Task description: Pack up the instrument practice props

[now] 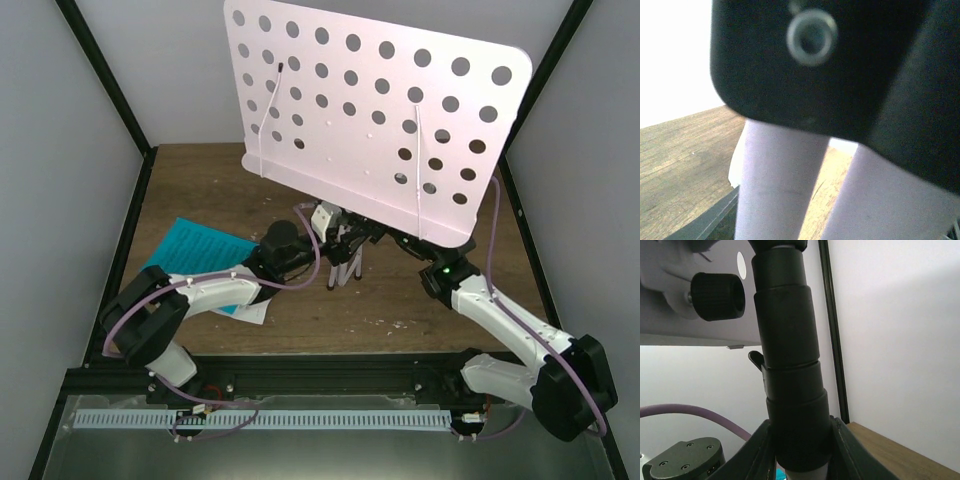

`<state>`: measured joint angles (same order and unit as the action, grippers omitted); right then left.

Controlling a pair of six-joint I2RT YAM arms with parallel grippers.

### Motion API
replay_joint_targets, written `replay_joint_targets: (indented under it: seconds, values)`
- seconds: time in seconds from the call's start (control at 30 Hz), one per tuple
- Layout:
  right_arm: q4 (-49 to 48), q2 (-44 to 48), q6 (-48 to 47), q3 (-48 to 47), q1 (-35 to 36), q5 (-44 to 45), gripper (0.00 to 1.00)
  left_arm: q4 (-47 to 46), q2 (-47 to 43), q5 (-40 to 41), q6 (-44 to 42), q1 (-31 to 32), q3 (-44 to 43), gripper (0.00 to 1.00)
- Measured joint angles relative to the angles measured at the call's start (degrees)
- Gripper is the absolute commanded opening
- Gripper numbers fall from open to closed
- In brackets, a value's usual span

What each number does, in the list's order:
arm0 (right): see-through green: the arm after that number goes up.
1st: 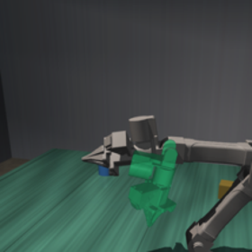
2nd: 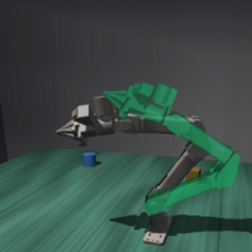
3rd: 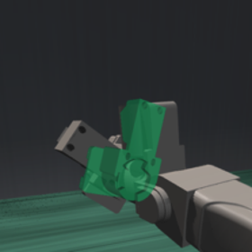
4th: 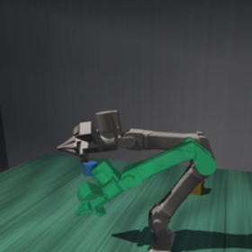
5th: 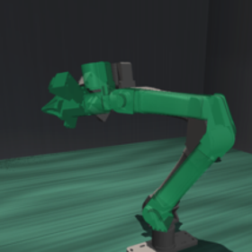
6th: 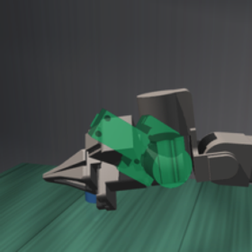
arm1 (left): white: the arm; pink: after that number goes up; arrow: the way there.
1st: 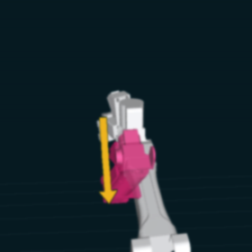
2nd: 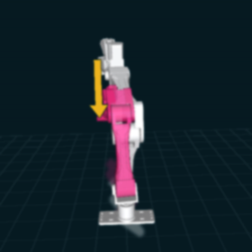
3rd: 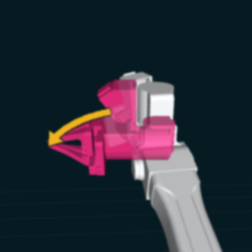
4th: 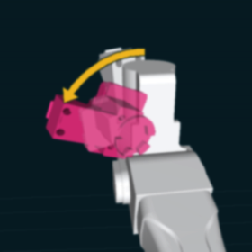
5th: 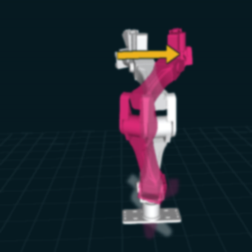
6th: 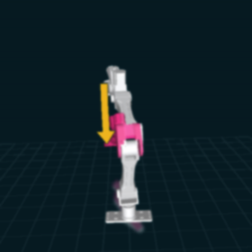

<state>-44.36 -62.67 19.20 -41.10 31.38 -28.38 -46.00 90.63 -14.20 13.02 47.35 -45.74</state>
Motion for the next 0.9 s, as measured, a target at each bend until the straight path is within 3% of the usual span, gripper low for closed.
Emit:
replay_joint_targets:
  seconds: [0.23, 0.57, 0.9]
  values:
    - [3.80, 0.94, 0.09, -1.16, 0.20, 1.27, 0.01, 3.34, -2.01, 1.36, 0.50, 0.39, 0.04, 0.00]
    - [25.75, -4.37, 3.26, -16.76, 0.94, 1.79, 0.01, 24.63, -14.45, 2.60, 4.46, -0.87, -0.68, 0.00]
    - [26.51, -9.42, 13.31, -11.61, -0.63, 3.06, 0.02, 43.95, -25.38, 2.69, 8.07, -0.59, 2.93, 0.00]
